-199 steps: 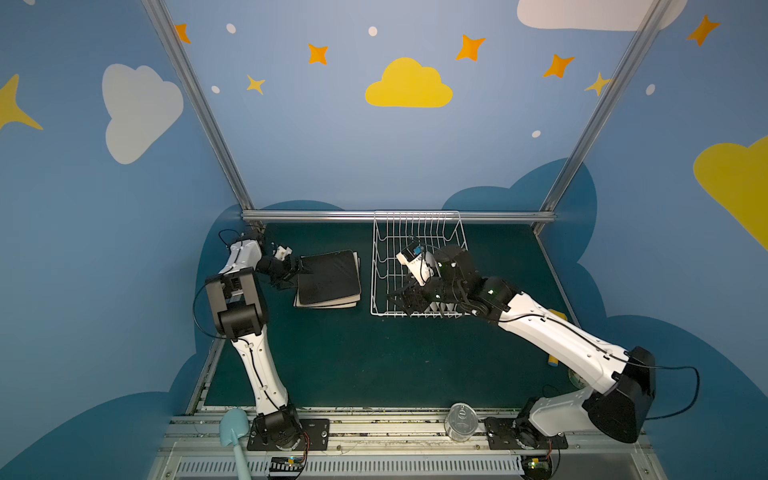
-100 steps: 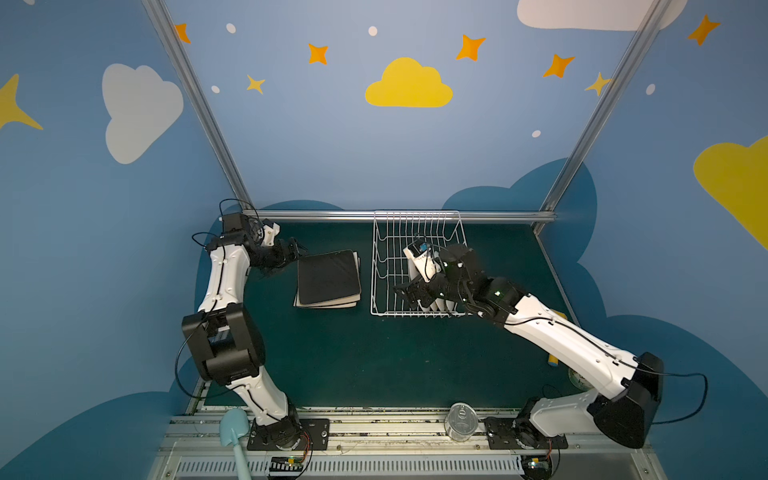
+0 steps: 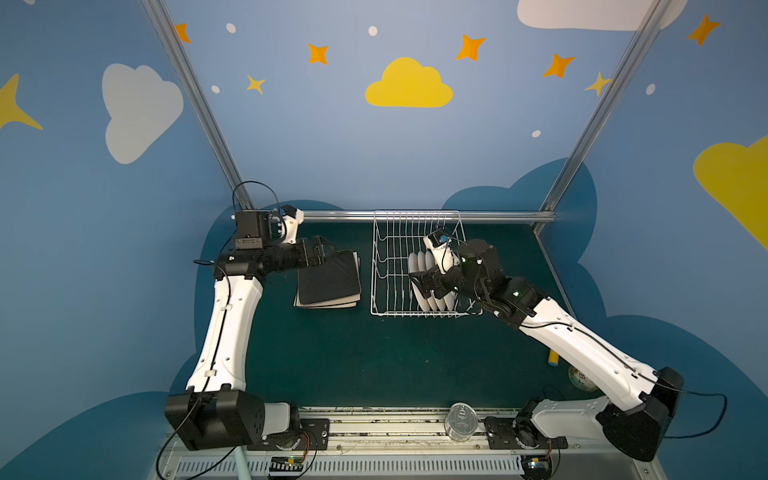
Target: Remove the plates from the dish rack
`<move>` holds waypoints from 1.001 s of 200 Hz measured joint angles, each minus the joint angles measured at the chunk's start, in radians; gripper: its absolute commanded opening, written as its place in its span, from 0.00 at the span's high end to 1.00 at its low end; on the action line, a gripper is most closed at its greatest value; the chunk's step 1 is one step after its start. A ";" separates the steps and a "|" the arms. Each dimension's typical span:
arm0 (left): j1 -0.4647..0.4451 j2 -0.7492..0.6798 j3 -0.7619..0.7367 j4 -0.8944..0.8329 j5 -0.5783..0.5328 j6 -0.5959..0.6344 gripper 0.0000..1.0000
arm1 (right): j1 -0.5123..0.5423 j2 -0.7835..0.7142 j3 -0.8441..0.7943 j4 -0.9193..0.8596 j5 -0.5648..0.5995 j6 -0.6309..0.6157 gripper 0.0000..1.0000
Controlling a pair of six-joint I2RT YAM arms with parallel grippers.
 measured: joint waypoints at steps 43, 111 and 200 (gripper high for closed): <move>-0.187 -0.076 -0.190 0.133 -0.124 -0.167 0.02 | -0.041 -0.020 -0.014 -0.053 0.018 0.029 0.08; -0.416 -0.032 -0.231 0.288 -0.282 -0.340 0.07 | -0.102 -0.076 -0.048 -0.149 0.034 0.078 0.08; -0.542 0.318 -0.054 0.355 -0.299 -0.394 0.20 | -0.116 -0.134 -0.098 -0.213 0.083 0.117 0.08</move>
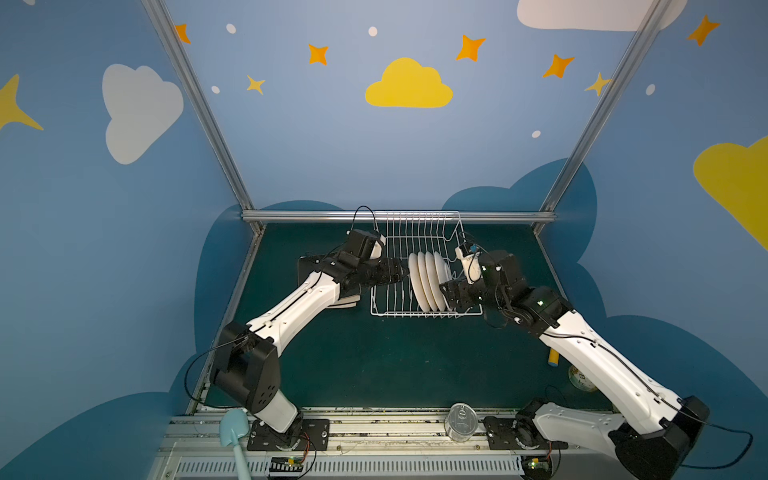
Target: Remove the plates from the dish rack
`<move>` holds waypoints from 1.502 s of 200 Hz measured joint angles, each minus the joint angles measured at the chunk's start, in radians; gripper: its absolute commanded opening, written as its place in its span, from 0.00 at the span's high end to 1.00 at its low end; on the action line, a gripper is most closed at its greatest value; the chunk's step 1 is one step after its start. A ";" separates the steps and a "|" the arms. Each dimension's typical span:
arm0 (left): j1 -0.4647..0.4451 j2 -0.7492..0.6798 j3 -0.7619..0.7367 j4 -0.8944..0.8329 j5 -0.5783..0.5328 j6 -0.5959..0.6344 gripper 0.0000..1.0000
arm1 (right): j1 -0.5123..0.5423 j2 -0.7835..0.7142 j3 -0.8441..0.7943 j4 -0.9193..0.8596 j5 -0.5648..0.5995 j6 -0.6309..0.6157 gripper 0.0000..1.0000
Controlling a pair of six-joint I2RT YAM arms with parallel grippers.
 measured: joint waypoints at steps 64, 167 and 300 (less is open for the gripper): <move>-0.016 0.157 0.119 -0.023 0.022 0.028 0.34 | -0.007 -0.016 -0.020 0.000 0.041 0.016 0.08; -0.043 0.288 0.224 -0.048 0.043 0.029 0.59 | -0.013 -0.017 -0.024 0.006 0.050 0.017 0.08; -0.064 0.330 0.269 -0.041 0.099 -0.078 0.93 | -0.019 -0.031 -0.032 0.012 0.051 0.017 0.08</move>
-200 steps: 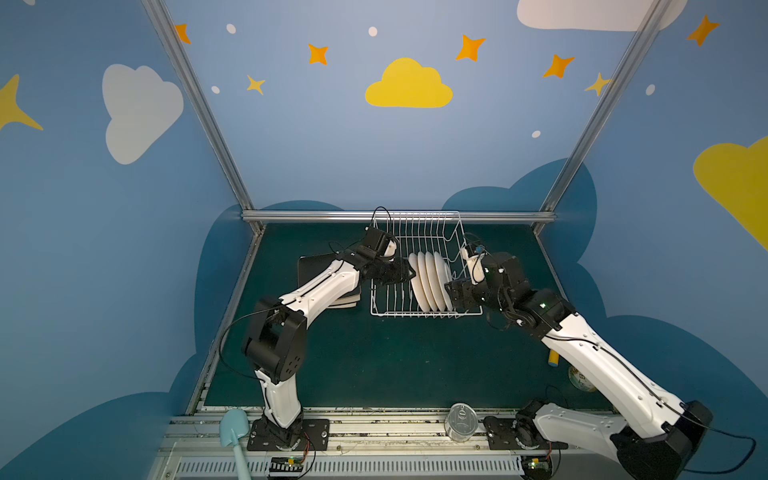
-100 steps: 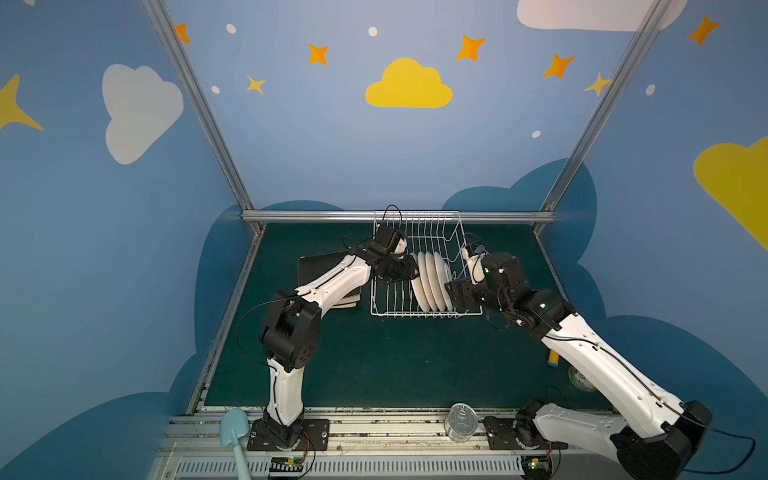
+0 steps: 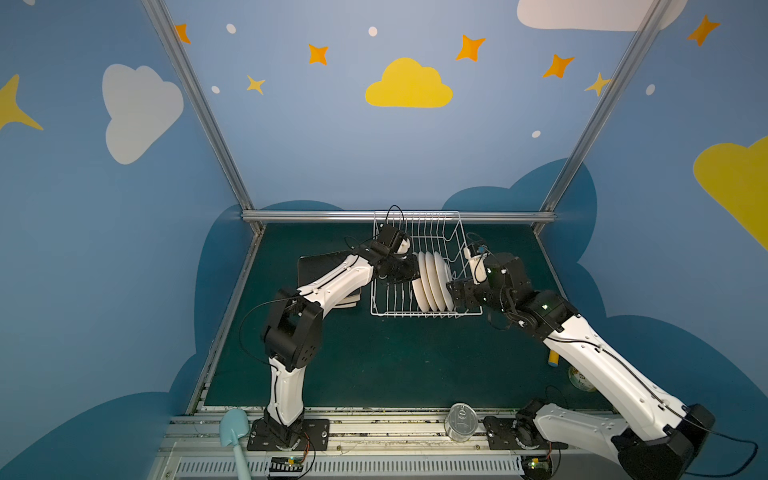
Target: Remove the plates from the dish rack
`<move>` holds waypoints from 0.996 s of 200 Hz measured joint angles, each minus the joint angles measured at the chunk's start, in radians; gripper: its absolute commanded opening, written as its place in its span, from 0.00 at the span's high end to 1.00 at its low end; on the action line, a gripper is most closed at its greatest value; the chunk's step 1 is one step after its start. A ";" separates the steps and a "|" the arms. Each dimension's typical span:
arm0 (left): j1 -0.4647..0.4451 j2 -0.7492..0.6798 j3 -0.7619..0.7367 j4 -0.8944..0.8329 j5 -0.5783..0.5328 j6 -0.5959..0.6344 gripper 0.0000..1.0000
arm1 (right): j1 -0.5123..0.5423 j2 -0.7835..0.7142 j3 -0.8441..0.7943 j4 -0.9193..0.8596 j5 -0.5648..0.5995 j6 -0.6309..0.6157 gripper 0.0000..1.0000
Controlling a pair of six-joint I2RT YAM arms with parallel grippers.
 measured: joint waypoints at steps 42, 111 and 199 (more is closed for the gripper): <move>-0.001 -0.006 -0.018 0.040 0.034 -0.038 0.97 | 0.000 0.000 0.000 0.002 0.000 0.000 0.08; 0.001 -0.058 -0.060 0.049 0.053 -0.076 0.97 | 0.000 0.000 0.000 0.015 0.000 0.000 0.08; 0.002 -0.199 -0.100 0.033 0.051 -0.070 0.97 | -0.005 0.000 0.000 0.044 -0.005 0.002 0.08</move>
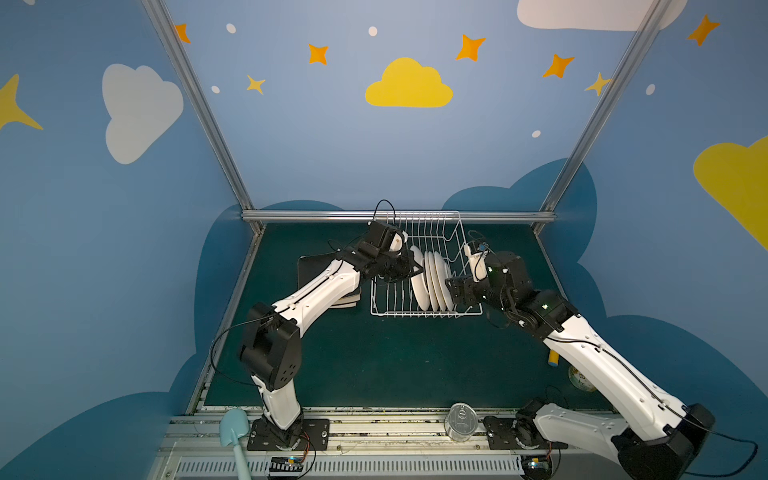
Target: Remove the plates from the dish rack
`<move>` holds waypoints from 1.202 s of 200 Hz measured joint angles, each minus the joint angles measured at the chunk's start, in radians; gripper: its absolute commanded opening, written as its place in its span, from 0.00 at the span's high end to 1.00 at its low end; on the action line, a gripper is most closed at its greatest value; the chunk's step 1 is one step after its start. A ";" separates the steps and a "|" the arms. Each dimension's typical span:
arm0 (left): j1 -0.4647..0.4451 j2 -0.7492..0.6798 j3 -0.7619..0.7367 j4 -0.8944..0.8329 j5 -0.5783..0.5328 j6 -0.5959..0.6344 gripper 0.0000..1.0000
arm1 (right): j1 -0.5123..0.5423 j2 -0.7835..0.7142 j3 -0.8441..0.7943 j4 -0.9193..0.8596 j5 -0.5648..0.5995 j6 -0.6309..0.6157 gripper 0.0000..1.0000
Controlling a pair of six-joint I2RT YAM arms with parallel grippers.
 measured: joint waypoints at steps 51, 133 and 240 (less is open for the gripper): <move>0.001 -0.042 0.000 -0.040 -0.005 0.008 0.97 | 0.000 0.000 0.000 0.016 -0.008 0.007 0.08; 0.041 -0.095 -0.002 -0.082 -0.034 0.037 0.97 | 0.000 0.000 0.000 0.033 -0.022 0.021 0.08; 0.079 -0.254 -0.047 -0.078 -0.050 0.210 0.97 | -0.056 -0.007 0.017 0.058 -0.120 0.093 0.05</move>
